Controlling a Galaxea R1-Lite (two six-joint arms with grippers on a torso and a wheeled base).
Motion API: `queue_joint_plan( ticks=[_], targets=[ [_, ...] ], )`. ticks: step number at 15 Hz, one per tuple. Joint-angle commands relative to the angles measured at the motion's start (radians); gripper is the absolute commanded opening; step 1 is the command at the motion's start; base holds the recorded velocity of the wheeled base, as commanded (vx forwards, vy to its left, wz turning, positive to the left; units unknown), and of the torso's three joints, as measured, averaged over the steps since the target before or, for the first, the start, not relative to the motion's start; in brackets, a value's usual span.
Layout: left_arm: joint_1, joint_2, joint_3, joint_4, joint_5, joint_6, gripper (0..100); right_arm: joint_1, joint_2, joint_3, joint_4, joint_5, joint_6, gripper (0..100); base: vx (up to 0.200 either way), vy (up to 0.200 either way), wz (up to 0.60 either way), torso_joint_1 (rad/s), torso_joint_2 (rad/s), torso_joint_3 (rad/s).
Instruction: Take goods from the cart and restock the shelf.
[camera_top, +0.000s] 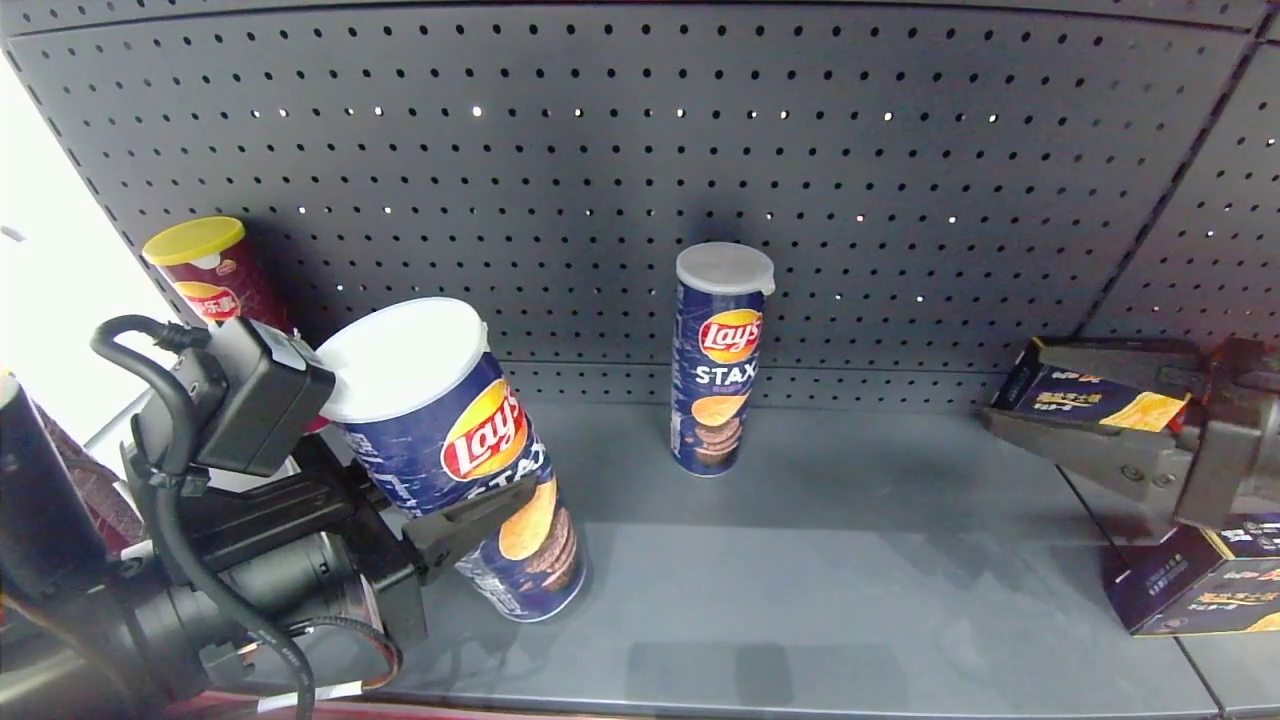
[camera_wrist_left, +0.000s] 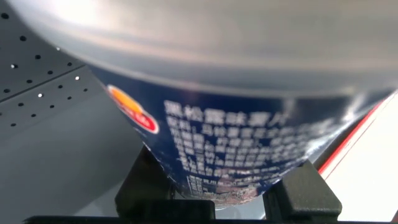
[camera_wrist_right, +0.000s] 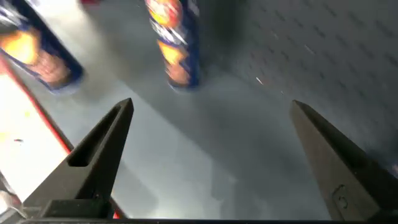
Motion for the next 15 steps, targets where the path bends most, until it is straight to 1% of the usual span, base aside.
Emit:
queue_joint_plan(
  ticks=[1, 2, 3, 4, 6, 7, 9, 10, 11, 12, 15],
  targets=[
    [0.008, 0.001, 0.0, 0.0, 0.0, 0.0, 0, 0.031, 0.119, -0.038, -0.043, 0.035, 0.006, 100, 0.0, 0.0, 0.0, 0.0, 0.0, 0.0],
    [0.023, 0.0, 0.0, 0.0, -0.017, 0.0, 0, 0.037, 0.173, -0.034, -0.117, 0.05, 0.006, 100, 0.0, 0.0, 0.0, 0.0, 0.0, 0.0],
    [0.037, 0.0, 0.001, 0.0, -0.032, 0.0, 0, 0.042, 0.199, -0.035, -0.151, 0.056, 0.006, 100, 0.0, 0.0, 0.0, 0.0, 0.0, 0.0],
    [0.06, 0.0, 0.0, 0.002, -0.061, 0.0, 0, 0.043, 0.242, -0.046, -0.195, 0.084, 0.008, 100, 0.0, 0.0, 0.0, 0.0, 0.0, 0.0],
    [0.072, 0.0, -0.002, 0.002, -0.07, 0.0, 0, 0.045, 0.28, -0.075, -0.205, 0.13, 0.008, 100, 0.0, 0.0, 0.0, 0.0, 0.0, 0.0],
    [0.072, 0.001, 0.0, 0.002, -0.07, 0.0, 0, 0.048, 0.3, -0.092, -0.206, 0.144, 0.008, 100, 0.0, 0.0, 0.0, 0.0, 0.0, 0.0],
    [0.072, 0.006, 0.0, 0.002, -0.078, 0.0, 0, 0.048, 0.353, -0.124, -0.235, 0.221, -0.001, 100, 0.0, 0.0, 0.0, 0.0, 0.0, 0.0],
    [0.072, 0.015, -0.002, 0.002, -0.078, 0.0, 0, 0.04, 0.382, -0.121, -0.313, 0.3, -0.001, 100, 0.0, 0.0, 0.0, 0.0, 0.0, 0.0],
    [0.072, 0.017, -0.003, 0.002, -0.078, 0.0, 0, 0.039, 0.394, -0.12, -0.346, 0.326, -0.001, 100, 0.0, 0.0, 0.0, 0.0, 0.0, 0.0],
    [0.072, 0.017, -0.005, 0.002, -0.08, 0.0, 0, 0.036, 0.437, -0.124, -0.41, 0.359, -0.001, 100, 0.0, 0.0, 0.0, 0.0, 0.0, 0.0],
    [0.082, 0.017, -0.006, 0.002, -0.1, 0.0, 0, 0.037, 0.481, -0.136, -0.421, 0.363, -0.003, 100, 0.0, 0.0, 0.0, 0.0, 0.0, 0.0]
  ],
)
